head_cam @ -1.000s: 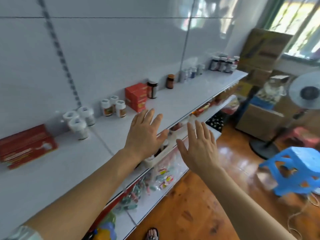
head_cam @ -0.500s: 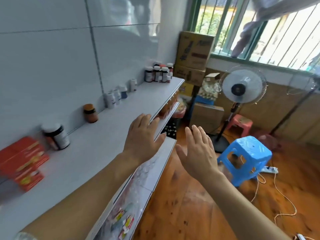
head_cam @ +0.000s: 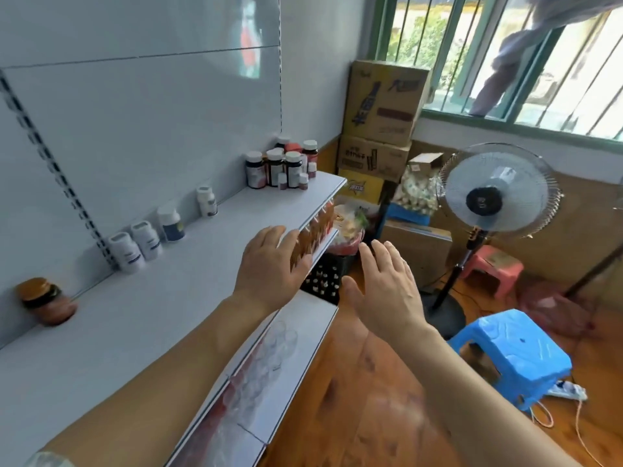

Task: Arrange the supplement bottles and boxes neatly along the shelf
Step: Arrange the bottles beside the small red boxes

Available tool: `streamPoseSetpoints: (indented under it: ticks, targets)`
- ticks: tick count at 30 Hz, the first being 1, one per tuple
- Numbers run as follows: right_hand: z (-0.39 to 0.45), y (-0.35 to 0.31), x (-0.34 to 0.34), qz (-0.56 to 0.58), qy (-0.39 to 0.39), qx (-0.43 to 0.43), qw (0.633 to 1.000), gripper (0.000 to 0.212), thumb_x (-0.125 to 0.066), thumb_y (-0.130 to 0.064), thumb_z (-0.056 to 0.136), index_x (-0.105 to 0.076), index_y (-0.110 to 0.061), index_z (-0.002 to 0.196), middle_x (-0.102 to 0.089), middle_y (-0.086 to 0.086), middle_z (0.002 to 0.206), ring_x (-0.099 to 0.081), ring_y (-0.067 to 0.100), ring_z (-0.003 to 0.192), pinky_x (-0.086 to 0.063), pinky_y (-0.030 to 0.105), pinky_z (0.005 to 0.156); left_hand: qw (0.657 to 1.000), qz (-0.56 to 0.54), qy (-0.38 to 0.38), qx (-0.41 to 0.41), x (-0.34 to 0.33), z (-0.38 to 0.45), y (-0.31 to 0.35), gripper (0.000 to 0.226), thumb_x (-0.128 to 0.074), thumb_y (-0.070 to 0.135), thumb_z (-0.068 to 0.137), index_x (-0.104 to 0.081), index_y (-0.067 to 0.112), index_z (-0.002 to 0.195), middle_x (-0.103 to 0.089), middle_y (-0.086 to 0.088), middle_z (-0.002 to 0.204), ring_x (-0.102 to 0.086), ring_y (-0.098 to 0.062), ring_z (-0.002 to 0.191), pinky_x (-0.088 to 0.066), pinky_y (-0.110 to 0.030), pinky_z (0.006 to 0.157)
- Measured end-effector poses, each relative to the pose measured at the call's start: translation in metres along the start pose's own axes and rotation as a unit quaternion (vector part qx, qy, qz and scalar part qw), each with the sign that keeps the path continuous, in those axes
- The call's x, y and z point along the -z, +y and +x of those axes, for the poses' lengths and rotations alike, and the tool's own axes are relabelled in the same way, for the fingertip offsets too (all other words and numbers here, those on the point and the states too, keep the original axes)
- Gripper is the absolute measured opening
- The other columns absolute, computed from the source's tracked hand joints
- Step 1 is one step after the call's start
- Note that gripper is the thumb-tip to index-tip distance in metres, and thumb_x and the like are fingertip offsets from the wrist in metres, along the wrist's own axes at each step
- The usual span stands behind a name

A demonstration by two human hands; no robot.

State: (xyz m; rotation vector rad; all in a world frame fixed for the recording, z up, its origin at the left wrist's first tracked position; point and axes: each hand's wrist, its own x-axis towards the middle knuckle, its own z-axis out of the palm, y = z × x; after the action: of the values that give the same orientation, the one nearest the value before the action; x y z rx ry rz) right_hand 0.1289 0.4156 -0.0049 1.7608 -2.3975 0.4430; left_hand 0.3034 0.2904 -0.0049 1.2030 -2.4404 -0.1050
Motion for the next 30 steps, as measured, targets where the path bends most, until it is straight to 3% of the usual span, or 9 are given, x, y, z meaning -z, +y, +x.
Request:
streamPoseSetpoints:
  ticks: [15, 20, 27, 30]
  targets:
    - [0.287, 0.067, -0.087, 0.009, -0.023, 0.124, 0.992, 0.061, -0.039, -0.05, 0.098, -0.032, -0.019, 0.15, -0.042, 0.001, 0.15, -0.027, 0.025, 0.144, -0.029, 0.044, 0.118, 0.996, -0.02, 0.04, 0.077, -0.1, 0.263, -0.056, 0.069, -0.031, 0.054, 0.089, -0.052, 0.008, 0.136, -0.057, -0.012, 0.134, -0.049, -0.032, 0.123, -0.04, -0.044, 0.103]
    - [0.373, 0.078, -0.118, 0.024, -0.05, 0.183, 0.982, 0.054, -0.048, -0.04, 0.098, -0.038, -0.017, 0.146, -0.046, 0.004, 0.147, -0.031, 0.028, 0.142, -0.033, 0.046, 0.115, 0.993, -0.031, 0.046, 0.104, -0.12, 0.328, -0.079, 0.05, -0.057, 0.032, 0.093, -0.051, 0.008, 0.137, -0.056, -0.011, 0.133, -0.049, -0.034, 0.122, -0.043, -0.045, 0.102]
    - [0.476, 0.087, -0.183, 0.068, -0.08, 0.287, 0.952, 0.044, -0.057, -0.023, 0.093, -0.051, -0.02, 0.137, -0.058, 0.005, 0.126, -0.045, 0.03, 0.123, -0.046, 0.045, 0.099, 0.989, 0.018, 0.069, 0.126, -0.15, 0.396, -0.102, 0.047, -0.058, 0.01, 0.09, -0.053, 0.008, 0.136, -0.056, -0.013, 0.132, -0.049, -0.034, 0.121, -0.041, -0.045, 0.103]
    - [0.511, 0.09, -0.208, 0.097, -0.093, 0.34, 0.931, 0.041, -0.061, -0.023, 0.092, -0.058, -0.021, 0.132, -0.062, 0.005, 0.12, -0.052, 0.031, 0.113, -0.05, 0.045, 0.091, 0.987, 0.049, 0.073, 0.136, -0.161, 0.415, -0.103, 0.048, -0.057, 0.012, 0.09, -0.053, 0.009, 0.137, -0.055, -0.016, 0.132, -0.051, -0.037, 0.121, -0.045, -0.047, 0.102]
